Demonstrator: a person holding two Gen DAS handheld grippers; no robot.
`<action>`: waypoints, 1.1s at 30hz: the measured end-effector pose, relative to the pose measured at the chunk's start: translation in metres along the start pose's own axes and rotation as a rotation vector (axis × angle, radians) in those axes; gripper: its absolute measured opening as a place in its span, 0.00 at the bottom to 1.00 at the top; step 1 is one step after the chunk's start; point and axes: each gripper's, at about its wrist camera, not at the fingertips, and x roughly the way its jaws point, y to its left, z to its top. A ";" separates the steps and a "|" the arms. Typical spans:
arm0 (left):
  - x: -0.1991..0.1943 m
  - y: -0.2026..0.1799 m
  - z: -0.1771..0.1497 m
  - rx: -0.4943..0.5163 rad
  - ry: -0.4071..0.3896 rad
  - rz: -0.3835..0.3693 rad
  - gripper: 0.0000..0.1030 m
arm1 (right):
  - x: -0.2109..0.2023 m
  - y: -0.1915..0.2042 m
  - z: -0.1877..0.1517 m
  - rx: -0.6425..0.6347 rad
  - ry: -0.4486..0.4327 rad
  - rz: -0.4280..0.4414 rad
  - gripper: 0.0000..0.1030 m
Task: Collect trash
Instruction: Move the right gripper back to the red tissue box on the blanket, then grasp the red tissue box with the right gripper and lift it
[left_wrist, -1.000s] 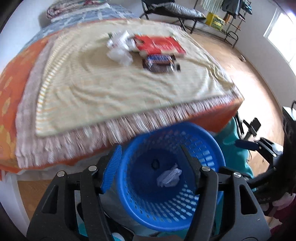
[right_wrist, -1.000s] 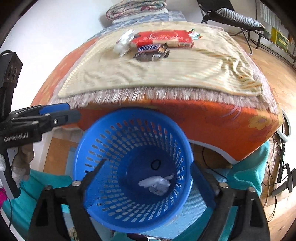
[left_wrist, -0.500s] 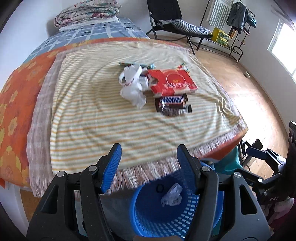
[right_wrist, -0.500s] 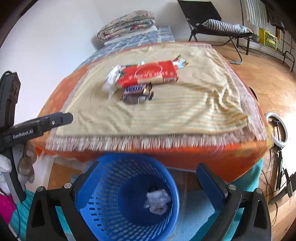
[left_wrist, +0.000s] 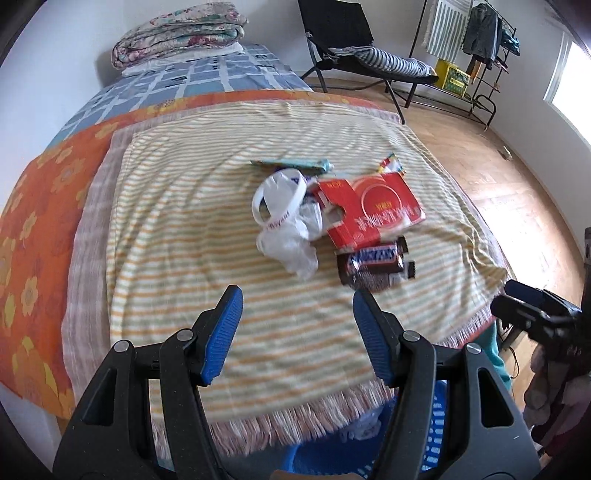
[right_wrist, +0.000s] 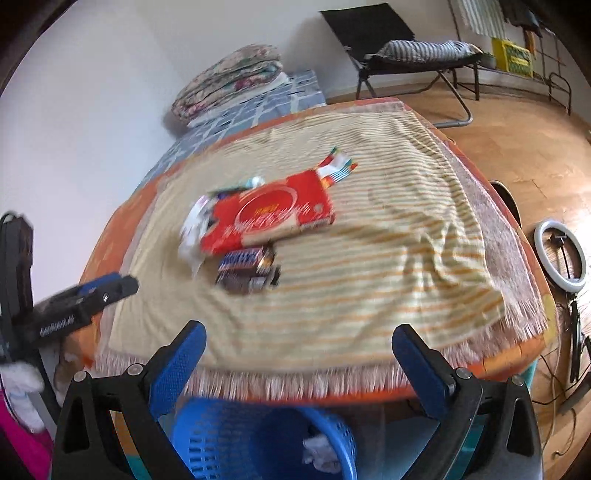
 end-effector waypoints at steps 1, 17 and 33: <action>0.003 0.001 0.005 -0.003 -0.002 -0.001 0.62 | 0.004 -0.003 0.006 0.013 -0.002 0.000 0.99; 0.062 0.000 0.053 -0.003 0.010 0.042 0.51 | 0.083 -0.044 0.065 0.179 0.042 0.099 0.88; 0.092 0.008 0.058 0.000 0.057 0.037 0.23 | 0.126 -0.049 0.074 0.389 0.026 0.300 0.74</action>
